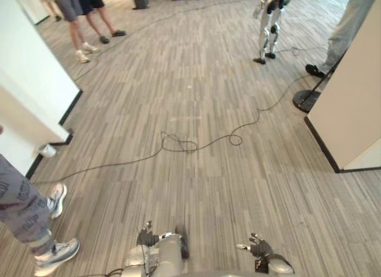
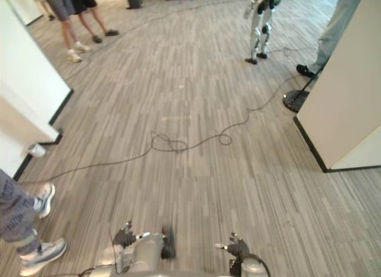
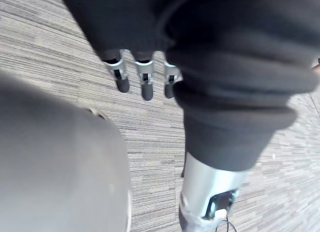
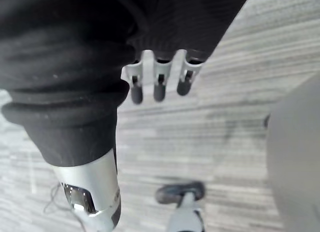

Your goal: Organize washtable

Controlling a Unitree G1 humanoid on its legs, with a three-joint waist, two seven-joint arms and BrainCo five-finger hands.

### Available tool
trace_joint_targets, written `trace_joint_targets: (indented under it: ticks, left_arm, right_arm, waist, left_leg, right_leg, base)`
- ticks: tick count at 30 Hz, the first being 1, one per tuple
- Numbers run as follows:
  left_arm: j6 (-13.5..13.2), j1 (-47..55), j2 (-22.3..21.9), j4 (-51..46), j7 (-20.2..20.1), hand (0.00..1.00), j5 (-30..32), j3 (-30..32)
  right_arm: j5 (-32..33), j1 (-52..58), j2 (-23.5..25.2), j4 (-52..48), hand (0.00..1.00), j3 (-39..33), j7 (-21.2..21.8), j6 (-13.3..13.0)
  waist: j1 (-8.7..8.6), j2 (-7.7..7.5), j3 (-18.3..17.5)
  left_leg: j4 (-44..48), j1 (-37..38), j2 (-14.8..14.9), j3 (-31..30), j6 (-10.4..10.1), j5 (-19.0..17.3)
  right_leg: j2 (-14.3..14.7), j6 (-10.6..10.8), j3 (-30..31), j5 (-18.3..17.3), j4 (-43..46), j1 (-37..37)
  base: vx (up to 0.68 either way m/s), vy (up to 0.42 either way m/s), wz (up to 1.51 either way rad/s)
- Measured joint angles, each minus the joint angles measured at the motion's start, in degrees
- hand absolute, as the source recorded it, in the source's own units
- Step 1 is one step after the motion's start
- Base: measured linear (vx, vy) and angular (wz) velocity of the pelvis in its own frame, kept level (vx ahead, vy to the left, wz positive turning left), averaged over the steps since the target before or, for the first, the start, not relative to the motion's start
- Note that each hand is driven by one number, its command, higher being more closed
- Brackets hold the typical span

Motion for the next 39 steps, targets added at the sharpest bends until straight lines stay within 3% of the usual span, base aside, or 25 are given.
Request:
trace_joint_targets:
  ticks: [1, 3, 4, 5, 6, 7, 8, 9, 12, 14, 16, 18, 19, 20, 21, 22, 23, 25, 28, 31, 33, 34, 35, 37, 39]
  left_arm:
    - [-0.1, -0.3, 0.3, 0.0, 0.1, 0.00, 0.0, 0.0]
    - [-0.4, -0.8, 1.7, 1.7, 0.0, 0.00, 0.9, -0.4]
    - [-0.4, -1.4, 2.7, 2.6, 0.1, 0.00, 0.9, -1.1]
    - [-0.3, -1.9, 3.4, 3.4, 0.0, 0.00, 0.9, -1.6]
    - [0.1, -2.8, 4.8, 4.7, 0.0, 0.00, 0.9, -2.3]
    - [0.6, -3.2, 5.2, 5.2, 0.1, 0.00, 1.0, -3.1]
    - [1.4, -3.5, 5.2, 6.3, 0.1, 0.00, 1.0, -4.1]
    - [1.8, -3.3, 4.9, 6.7, 0.1, 0.00, 1.0, -5.7]
    - [1.8, -3.2, 3.3, 6.7, 0.0, 0.00, 1.1, -8.1]
    - [1.8, -3.8, 2.0, 6.7, 0.0, 0.00, 1.1, -8.2]
    - [1.7, -4.0, 1.1, 6.7, -0.1, 0.00, 1.1, -8.7]
    - [1.7, -3.0, 0.0, 6.5, -0.1, 0.00, 1.2, -8.4]
    - [1.7, -3.0, -0.1, 6.5, -0.2, 0.00, 1.5, -8.1]
    - [1.7, -3.1, -1.1, 5.9, -0.3, 0.00, 1.5, -7.5]
    - [1.7, -3.0, -1.7, 5.2, -0.3, 0.00, 1.5, -6.0]
    - [1.8, -2.9, -2.1, 4.6, -0.4, 0.00, 1.5, -4.7]
    - [1.7, -2.2, -3.2, 3.1, -0.3, 0.00, 1.5, -2.7]
    - [1.7, -1.7, -3.0, 0.8, -0.1, 0.00, 1.5, -1.7]
    - [1.5, -1.4, -1.7, -0.8, 0.1, 0.00, 1.5, -3.7]
    - [1.3, -1.9, -1.8, -1.2, 0.1, 0.00, 1.6, -4.7]
    - [1.4, -2.5, -1.6, -0.5, 0.1, 0.00, 1.6, -7.7]
    - [1.3, -2.5, -1.6, -0.4, 0.1, 0.00, 1.8, -8.1]
    - [1.4, -2.3, -1.7, -0.2, 0.1, 0.00, 2.2, -8.1]
    - [1.5, -1.8, -0.4, -0.1, 0.1, 0.00, 2.7, -8.0]
    - [1.8, -2.0, 0.0, 0.1, 0.3, 0.00, 2.6, -8.1]
  right_arm:
    - [-0.1, 0.0, 0.3, 0.3, 0.00, -0.3, -0.1, 0.1]
    - [-0.1, 0.9, 0.9, 0.7, 0.00, -1.8, 0.0, -0.1]
    - [-0.2, 1.5, 1.6, 1.0, 0.00, -2.0, 0.1, -0.4]
    - [-0.2, 1.6, 1.6, 1.9, 0.00, -2.2, 0.2, -0.4]
    - [-0.2, 1.7, 1.9, 3.4, 0.00, -2.3, 0.3, -0.2]
    - [-0.2, 1.7, 1.7, 3.7, 0.00, -2.2, 0.4, -0.2]
    - [-0.2, 1.7, 1.0, 3.5, 0.00, -2.1, 0.6, -0.3]
    - [-0.1, 2.0, 0.5, 3.0, 0.00, -2.1, 0.5, -0.5]
    - [-0.2, 3.4, -0.2, -0.2, 0.00, -2.1, 0.7, -1.7]
    - [-0.1, 3.8, -0.3, -0.6, 0.00, -2.5, 0.7, -1.9]
    - [-0.1, 3.9, 0.2, -0.3, 0.00, -3.6, 0.7, -1.7]
    - [-0.1, 4.1, 0.2, -0.7, 0.00, -3.9, 0.6, -1.2]
    - [-0.1, 4.1, 0.2, -0.9, 0.00, -3.9, 0.5, -0.9]
    - [-0.2, 4.4, -0.4, -2.1, 0.00, -3.8, 0.4, -0.3]
    - [-0.2, 4.9, -0.9, -3.5, 0.00, -3.6, 0.3, -0.2]
    - [-0.2, 5.1, -1.3, -4.5, 0.00, -3.4, 0.3, -0.2]
    - [-0.3, 5.4, -2.4, -5.0, 0.00, -2.3, 0.1, 0.2]
    - [-0.2, 5.5, -2.8, -4.8, 0.00, -1.3, -0.2, 0.7]
    - [-0.1, 4.8, -2.0, -5.0, 0.00, 0.6, -0.4, 0.8]
    - [-0.1, 4.7, -1.6, -5.1, 0.00, 0.2, -0.8, 0.9]
    - [-0.1, 5.1, -2.1, -4.3, 0.00, 0.1, -0.9, 0.8]
    - [-0.1, 5.3, -2.1, -4.3, 0.00, 0.1, -0.9, 0.8]
    - [-0.1, 5.7, -2.1, -4.4, 0.00, 0.3, -0.9, 0.8]
    - [-0.4, 6.9, 0.4, -4.8, 0.00, 0.2, -0.7, 0.6]
    - [-0.7, 7.8, 1.2, -5.3, 0.00, 0.0, -0.1, 0.4]
  waist:
    - [0.49, -0.52, -0.6]
    - [-0.57, -4.23, -2.4]
    - [-0.81, -6.14, -3.1]
    - [-1.00, -8.06, -2.7]
    - [-2.07, -9.30, -1.7]
    - [-2.35, -9.57, -1.5]
    - [-2.34, -9.39, -1.2]
    - [-2.72, -7.71, -0.6]
    - [-4.40, -5.74, -0.3]
    - [-4.61, -5.53, -0.3]
    - [-5.18, -5.62, -0.3]
    - [-5.64, -5.09, -0.8]
    - [-5.70, -5.26, -1.0]
    - [-5.59, -4.49, -1.0]
    - [-5.76, -3.25, -0.6]
    - [-5.76, -2.46, -0.6]
    - [-4.81, -1.13, -0.4]
    - [-3.68, -0.89, -0.1]
    - [-3.31, -3.37, -0.5]
    - [-2.75, -3.40, -0.5]
    - [-2.35, -2.46, -1.1]
    - [-2.09, -2.31, -1.6]
    - [-1.64, -1.77, -2.6]
    - [-1.42, -6.20, -4.2]
    - [-2.61, -8.18, -4.0]
  left_leg:
    - [2.1, -0.4, -0.8, 0.3, 1.4, 1.9]
    - [5.2, -0.7, -3.6, 1.3, 3.0, 2.8]
    - [5.6, 1.2, -6.7, 1.4, 3.4, 2.7]
    - [5.8, 3.5, -8.9, 1.5, 5.1, 1.7]
    - [4.9, 7.6, -11.9, 0.6, 6.7, -0.8]
    - [4.6, 9.7, -12.7, 0.0, 7.3, -1.9]
    - [3.1, 14.7, -13.3, -1.0, 8.2, -3.9]
    - [0.6, 20.2, -13.1, -1.9, 8.4, -4.8]
    - [-5.0, 30.2, -11.9, -4.9, 8.8, -7.7]
    - [-7.2, 33.8, -11.3, -6.6, 8.4, -9.3]
    - [-8.6, 37.0, -11.0, -8.5, 6.2, -11.8]
    - [-7.0, 39.0, -9.8, -8.7, 3.2, -13.6]
    - [-4.5, 38.9, -9.5, -8.6, 2.7, -13.8]
    - [3.7, 36.7, -7.7, -8.0, 1.6, -14.1]
    - [18.0, 31.3, -5.8, -6.3, -2.2, -11.7]
    - [26.0, 28.0, -4.0, -5.7, -4.0, -8.3]
    - [40.6, 21.8, 0.1, -4.5, -5.6, -0.5]
    - [53.8, 16.2, 3.8, -2.8, -4.2, -1.8]
    - [49.5, 8.3, 3.3, -0.6, -2.7, -5.7]
    - [26.6, 5.0, 0.8, 1.7, -0.7, -7.3]
    - [8.6, 5.4, -1.6, 1.8, -0.5, -3.9]
    - [6.6, 5.2, -2.3, 1.7, 0.9, -2.4]
    - [7.3, 5.3, -2.7, 1.5, 4.7, 0.9]
    - [7.3, 9.9, -4.3, 5.7, 5.5, -1.0]
    - [5.7, 13.7, -6.6, 6.8, 6.6, -4.3]
  right_leg:
    - [-0.9, 0.6, 0.6, -0.9, 1.0, 0.3]
    - [-4.1, 1.3, 1.6, -1.2, 10.9, -3.4]
    - [-6.2, 4.3, 1.9, 0.8, 23.8, -7.8]
    - [-7.6, 7.1, 2.4, 6.2, 34.3, -11.5]
    - [-8.6, 10.9, 3.0, 16.7, 45.9, -15.7]
    - [-8.8, 10.1, 2.5, 16.0, 51.3, -18.0]
    - [-8.9, 6.5, 0.8, 11.4, 58.5, -22.7]
    - [-8.2, 4.3, -2.1, 7.2, 59.8, -26.8]
    - [-5.2, 2.0, -8.5, 1.6, 49.2, -36.5]
    - [-4.3, 2.1, -11.1, 2.5, 33.5, -40.4]
    - [-4.0, 2.2, -11.7, 9.5, 15.5, -42.0]
    - [-3.2, 0.6, -11.4, 17.5, 15.3, -41.4]
    - [-3.0, -0.1, -11.4, 18.3, 16.4, -41.1]
    - [-2.3, -2.1, -12.3, 15.9, 18.3, -39.9]
    - [-1.0, -2.9, -13.1, 13.1, 18.4, -37.3]
    - [0.0, -3.2, -13.1, 11.9, 18.1, -35.8]
    - [2.7, -4.4, -12.1, 9.6, 17.1, -32.1]
    - [5.3, -6.8, -9.3, 7.0, 16.1, -25.8]
    - [5.4, -7.2, -3.6, 6.0, 9.5, -16.7]
    - [4.4, -4.0, 1.2, 4.7, 4.9, -10.0]
    - [4.7, -2.4, 4.4, 3.0, 4.1, -7.8]
    - [4.7, -2.1, 6.2, 1.1, 4.6, -7.0]
    - [4.8, -2.0, 8.1, -1.2, 6.7, -6.7]
    - [2.5, 1.9, 7.9, -2.6, 29.1, -15.0]
    - [-0.3, 6.9, 4.1, 5.3, 50.6, -25.7]
  base:
    - [0.76, 0.517, -0.47]
    - [0.66, 0.440, -0.01]
    - [0.67, 0.397, 0.20]
    - [0.68, 0.370, 0.53]
    - [0.55, 0.258, 0.58]
    - [0.65, 0.254, 0.49]
    - [0.73, 0.284, 0.22]
    - [0.72, 0.272, 0.16]
    - [0.60, 0.144, 0.35]
    - [0.65, 0.053, 0.46]
    - [0.74, 0.004, 0.66]
    - [0.66, -0.039, 0.60]
    - [0.74, -0.073, 0.48]
    - [0.72, -0.099, 0.33]
    - [0.71, -0.113, 0.21]
    - [0.69, -0.120, -0.15]
    - [0.78, -0.093, -0.68]
    - [0.68, -0.047, -0.94]
    - [0.55, -0.010, -0.95]
    - [0.52, 0.108, -0.75]
    - [0.46, 0.202, -0.79]
    - [0.51, 0.286, -1.05]
    - [0.59, 0.328, -1.40]
    - [0.63, 0.309, -1.20]
    - [0.44, 0.199, -0.33]
